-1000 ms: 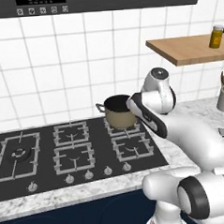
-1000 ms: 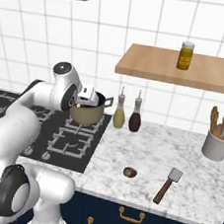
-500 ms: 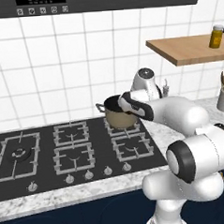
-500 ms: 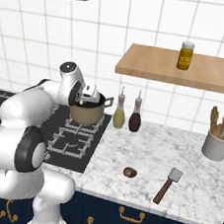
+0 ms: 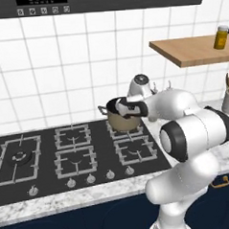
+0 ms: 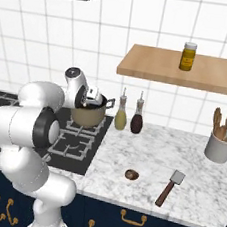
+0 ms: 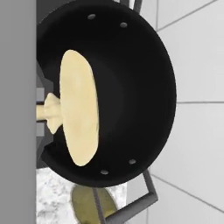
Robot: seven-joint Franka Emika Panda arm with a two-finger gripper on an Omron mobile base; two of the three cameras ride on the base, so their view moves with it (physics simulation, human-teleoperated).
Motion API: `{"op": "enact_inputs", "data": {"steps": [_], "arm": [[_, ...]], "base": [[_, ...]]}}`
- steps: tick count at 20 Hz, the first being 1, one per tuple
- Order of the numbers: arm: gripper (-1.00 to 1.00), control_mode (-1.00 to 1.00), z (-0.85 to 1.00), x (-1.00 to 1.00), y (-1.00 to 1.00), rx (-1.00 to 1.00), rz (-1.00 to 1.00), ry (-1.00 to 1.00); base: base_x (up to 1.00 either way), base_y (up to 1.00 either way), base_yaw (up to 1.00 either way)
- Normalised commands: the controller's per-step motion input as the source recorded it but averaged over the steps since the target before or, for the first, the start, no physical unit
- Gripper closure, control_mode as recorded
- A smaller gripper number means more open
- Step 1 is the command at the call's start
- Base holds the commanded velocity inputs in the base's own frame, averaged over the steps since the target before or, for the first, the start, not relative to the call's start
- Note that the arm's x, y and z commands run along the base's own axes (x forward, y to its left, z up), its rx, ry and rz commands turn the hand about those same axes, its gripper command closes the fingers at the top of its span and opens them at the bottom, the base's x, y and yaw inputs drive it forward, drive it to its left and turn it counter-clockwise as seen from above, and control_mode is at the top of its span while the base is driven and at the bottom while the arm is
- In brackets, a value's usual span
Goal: Put the mushroom and mushroom in the pot. Retrieve the spatula and lightly stir the vegetables in the pot.
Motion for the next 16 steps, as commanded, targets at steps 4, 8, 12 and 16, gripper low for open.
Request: {"op": "enact_inputs", "data": {"steps": [4, 8, 12, 16], "arm": [[1.0, -1.0, -0.15, 0.26, 0.08, 0.0, 0.0, 0.0], [-1.0, -1.0, -0.24, 0.02, 0.16, 0.0, 0.0, 0.0], [-1.0, -1.0, 0.0, 0.0, 0.01, 0.0, 0.0, -0.01], [-1.0, -1.0, 0.26, -0.01, 0.0, 0.0, 0.0, -0.08]], "base": [[0.0, 0.0, 0.0], [0.0, 0.0, 0.0], [0.0, 0.0, 0.0], [0.0, 0.0, 0.0]]}}
